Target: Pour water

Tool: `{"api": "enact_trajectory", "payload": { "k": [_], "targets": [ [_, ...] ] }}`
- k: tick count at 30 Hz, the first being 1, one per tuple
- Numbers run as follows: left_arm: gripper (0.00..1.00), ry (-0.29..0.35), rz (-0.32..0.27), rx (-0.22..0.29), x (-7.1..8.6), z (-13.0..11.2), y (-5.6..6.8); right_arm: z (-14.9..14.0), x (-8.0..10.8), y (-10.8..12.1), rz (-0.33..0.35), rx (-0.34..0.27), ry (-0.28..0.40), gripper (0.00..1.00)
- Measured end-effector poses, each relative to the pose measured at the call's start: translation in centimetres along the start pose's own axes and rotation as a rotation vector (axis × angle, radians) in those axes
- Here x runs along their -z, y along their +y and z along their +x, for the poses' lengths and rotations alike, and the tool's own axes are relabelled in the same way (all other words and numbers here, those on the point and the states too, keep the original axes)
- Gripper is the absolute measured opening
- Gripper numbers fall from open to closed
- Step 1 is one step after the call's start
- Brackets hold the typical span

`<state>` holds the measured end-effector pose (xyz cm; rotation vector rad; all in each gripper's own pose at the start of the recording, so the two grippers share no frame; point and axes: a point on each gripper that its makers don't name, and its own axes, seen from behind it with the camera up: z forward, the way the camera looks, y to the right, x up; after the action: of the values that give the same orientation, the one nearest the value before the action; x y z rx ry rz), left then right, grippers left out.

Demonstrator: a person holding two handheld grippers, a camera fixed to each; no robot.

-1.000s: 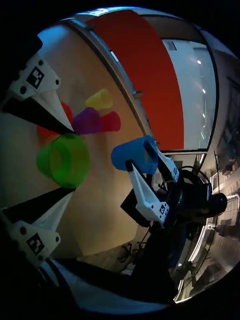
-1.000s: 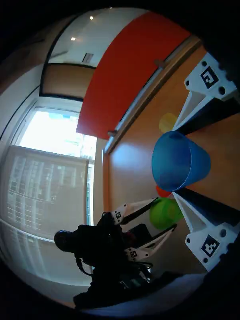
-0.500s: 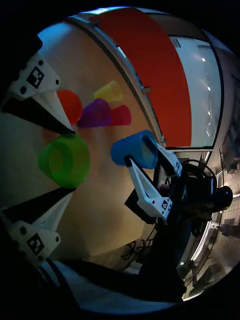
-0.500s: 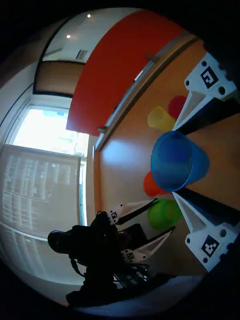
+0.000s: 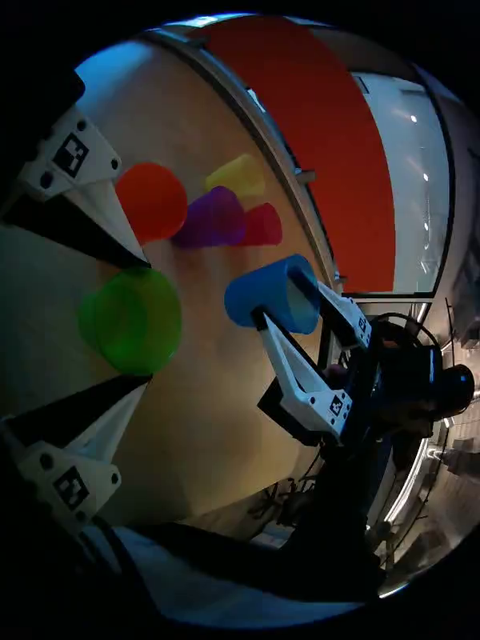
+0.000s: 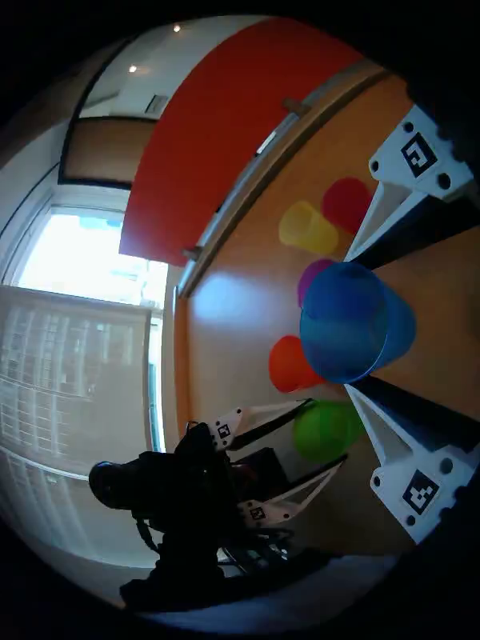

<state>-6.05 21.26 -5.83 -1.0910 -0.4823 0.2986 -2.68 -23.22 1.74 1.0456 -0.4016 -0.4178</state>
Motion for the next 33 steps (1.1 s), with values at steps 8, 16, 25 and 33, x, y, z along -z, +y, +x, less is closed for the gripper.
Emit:
{"api": "enact_trajectory", "payload": {
  "k": [8,16,25,33],
  "targets": [
    [0.90,-0.001,-0.003,0.002,-0.3,-0.6,-0.1,-0.5,-0.5,-0.2,0.005,-0.001,-0.007,0.91],
    [0.90,0.006,-0.004,0.011,-0.4,-0.7,-0.1,-0.7,-0.8,-0.4,0.010,-0.006,-0.008,0.91],
    [0.90,0.009,-0.011,0.015,-0.3,-0.8,-0.1,-1.4,-1.2,-1.0,0.021,-0.001,-0.021,0.91],
    [0.91,0.006,-0.013,0.029,-0.4,-0.9,-0.1,-2.1,-2.1,-1.5,0.026,-0.009,-0.028,0.91]
  ]
}}
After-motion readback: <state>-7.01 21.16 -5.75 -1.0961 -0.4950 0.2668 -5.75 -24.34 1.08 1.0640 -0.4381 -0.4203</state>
